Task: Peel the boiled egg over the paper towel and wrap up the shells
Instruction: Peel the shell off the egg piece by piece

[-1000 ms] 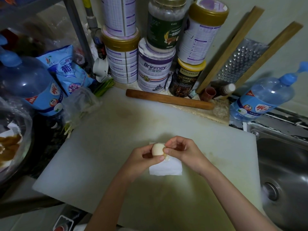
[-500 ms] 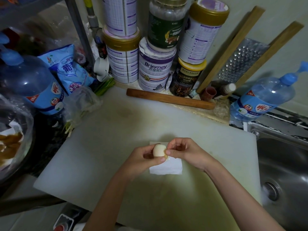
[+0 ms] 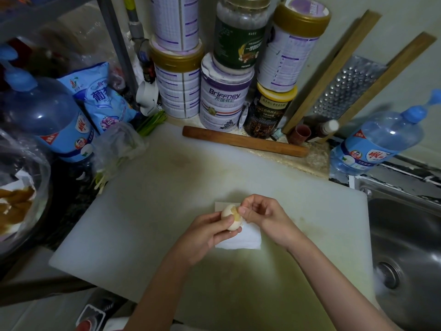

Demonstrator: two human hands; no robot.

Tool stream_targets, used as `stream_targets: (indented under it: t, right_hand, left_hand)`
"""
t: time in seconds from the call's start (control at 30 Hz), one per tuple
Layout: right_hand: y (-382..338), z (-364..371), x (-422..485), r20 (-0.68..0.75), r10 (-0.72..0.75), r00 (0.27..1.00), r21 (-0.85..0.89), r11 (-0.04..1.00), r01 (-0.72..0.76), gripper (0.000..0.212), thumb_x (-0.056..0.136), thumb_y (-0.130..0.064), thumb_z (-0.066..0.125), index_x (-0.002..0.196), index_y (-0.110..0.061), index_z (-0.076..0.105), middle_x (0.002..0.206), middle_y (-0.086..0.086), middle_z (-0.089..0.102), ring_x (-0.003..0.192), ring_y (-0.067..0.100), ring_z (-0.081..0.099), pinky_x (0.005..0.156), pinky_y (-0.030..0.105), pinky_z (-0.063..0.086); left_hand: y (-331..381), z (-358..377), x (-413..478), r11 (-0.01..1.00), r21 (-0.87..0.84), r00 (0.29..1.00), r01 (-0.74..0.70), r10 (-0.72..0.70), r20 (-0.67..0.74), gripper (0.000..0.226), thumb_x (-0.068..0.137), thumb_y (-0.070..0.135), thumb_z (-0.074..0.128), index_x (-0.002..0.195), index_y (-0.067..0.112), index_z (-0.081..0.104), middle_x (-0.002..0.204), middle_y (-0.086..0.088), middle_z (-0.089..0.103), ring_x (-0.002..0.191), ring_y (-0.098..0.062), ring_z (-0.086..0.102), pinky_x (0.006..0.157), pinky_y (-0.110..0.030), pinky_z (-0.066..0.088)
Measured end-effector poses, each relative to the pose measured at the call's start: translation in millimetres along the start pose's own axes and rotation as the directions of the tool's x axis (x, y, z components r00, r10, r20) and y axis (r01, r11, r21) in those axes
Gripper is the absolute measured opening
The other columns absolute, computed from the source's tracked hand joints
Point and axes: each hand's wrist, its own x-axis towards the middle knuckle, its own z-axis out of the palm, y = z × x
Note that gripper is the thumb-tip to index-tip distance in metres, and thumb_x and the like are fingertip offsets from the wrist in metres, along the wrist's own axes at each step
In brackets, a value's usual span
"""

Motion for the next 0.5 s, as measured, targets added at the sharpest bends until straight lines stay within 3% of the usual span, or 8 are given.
stream_targets:
  t: [0.17,0.27,0.33,0.5]
  right_hand:
    - [6,3,2,-0.007,0.046,0.999,0.120,0.992,-0.044,0.013,0.088,-0.005,0.059,0.075,-0.007,0.061,0.062,0.003,0.058,0.056,0.008,0.051,0.063,0.015,0.045]
    - [7,3,3,-0.043,0.114,0.993,0.363,0.927,-0.091,0.016,0.088,-0.001,0.057,0.073,-0.004,0.062,0.058,0.001,0.060,0.053,0.008,0.054,0.060,0.014,0.049]
    - [8,2,5,-0.105,0.156,0.982,0.417,0.903,-0.099,0.012,0.085,0.000,0.060,0.074,-0.003,0.062,0.056,-0.001,0.062,0.051,0.007,0.055,0.057,0.014,0.050]
    - [18,3,7,-0.287,0.108,0.952,0.022,0.994,-0.106,0.012,0.077,0.000,0.071,0.069,-0.007,0.066,0.053,0.005,0.061,0.046,0.007,0.053,0.056,0.017,0.048]
  left_hand:
    - [1,-2,0,0.997,-0.068,0.999,0.036,-0.034,0.028,0.029,0.077,0.013,0.062,0.100,-0.001,0.069,0.101,-0.014,0.071,0.096,-0.020,0.068,0.078,-0.023,0.054]
    - [-1,-4,1,0.991,-0.131,0.999,0.036,-0.033,0.021,0.031,0.077,0.010,0.060,0.105,-0.004,0.065,0.103,-0.017,0.070,0.096,-0.023,0.068,0.079,-0.025,0.055]
    - [-2,-6,1,0.990,-0.141,1.000,0.021,-0.018,0.023,0.035,0.078,0.008,0.060,0.109,-0.005,0.062,0.107,-0.018,0.069,0.100,-0.025,0.067,0.081,-0.026,0.055]
    - [-4,-9,3,0.999,0.027,0.998,-0.043,0.044,-0.035,0.049,0.072,0.008,0.068,0.119,-0.001,0.058,0.115,-0.017,0.065,0.108,-0.023,0.064,0.086,-0.028,0.053]
